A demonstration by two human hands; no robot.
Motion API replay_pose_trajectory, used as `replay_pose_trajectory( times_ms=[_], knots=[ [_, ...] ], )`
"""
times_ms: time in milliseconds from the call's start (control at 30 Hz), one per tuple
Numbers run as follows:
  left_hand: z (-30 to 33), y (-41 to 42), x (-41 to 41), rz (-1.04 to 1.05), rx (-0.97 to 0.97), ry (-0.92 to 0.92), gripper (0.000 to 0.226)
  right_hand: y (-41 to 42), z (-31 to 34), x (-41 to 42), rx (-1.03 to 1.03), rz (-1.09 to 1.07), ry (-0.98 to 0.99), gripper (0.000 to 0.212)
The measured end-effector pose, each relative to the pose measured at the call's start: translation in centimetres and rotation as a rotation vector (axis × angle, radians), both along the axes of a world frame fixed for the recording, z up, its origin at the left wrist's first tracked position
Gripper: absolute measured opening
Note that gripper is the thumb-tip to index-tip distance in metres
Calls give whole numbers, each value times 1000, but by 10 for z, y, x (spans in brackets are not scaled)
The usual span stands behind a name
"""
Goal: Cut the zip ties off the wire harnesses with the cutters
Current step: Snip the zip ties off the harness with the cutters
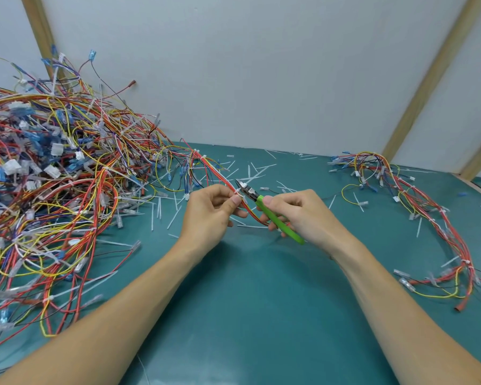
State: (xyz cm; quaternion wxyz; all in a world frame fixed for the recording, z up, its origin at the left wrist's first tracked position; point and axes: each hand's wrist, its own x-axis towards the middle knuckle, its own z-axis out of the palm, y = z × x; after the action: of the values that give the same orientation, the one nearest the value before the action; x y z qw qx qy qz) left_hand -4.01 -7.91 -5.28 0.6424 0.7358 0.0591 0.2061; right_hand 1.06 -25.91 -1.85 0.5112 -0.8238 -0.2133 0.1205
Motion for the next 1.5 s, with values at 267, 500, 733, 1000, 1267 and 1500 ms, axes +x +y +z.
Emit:
replay_pose_trajectory(
  times_ms=[267,500,733,1000,1267,1500],
  knots=[
    [0,1,1,-4,-63,5,9,0,-2,1,5,5,-14,25],
    [-1,2,1,4,-107,68,13,1,-6,2,3,0,-58,26],
    [0,0,0,3,-167,52,10,1,-8,3,-3,-7,-103,29],
    [-3,1,2,17,-132,56,13,1,-8,3,-32,-7,-108,32],
    [-6,0,3,11,-108,52,17,0,-10,6,-3,5,-66,27],
    [-5,0,2,10,-108,47,18,0,-11,8,-5,9,-68,29]
  ],
)
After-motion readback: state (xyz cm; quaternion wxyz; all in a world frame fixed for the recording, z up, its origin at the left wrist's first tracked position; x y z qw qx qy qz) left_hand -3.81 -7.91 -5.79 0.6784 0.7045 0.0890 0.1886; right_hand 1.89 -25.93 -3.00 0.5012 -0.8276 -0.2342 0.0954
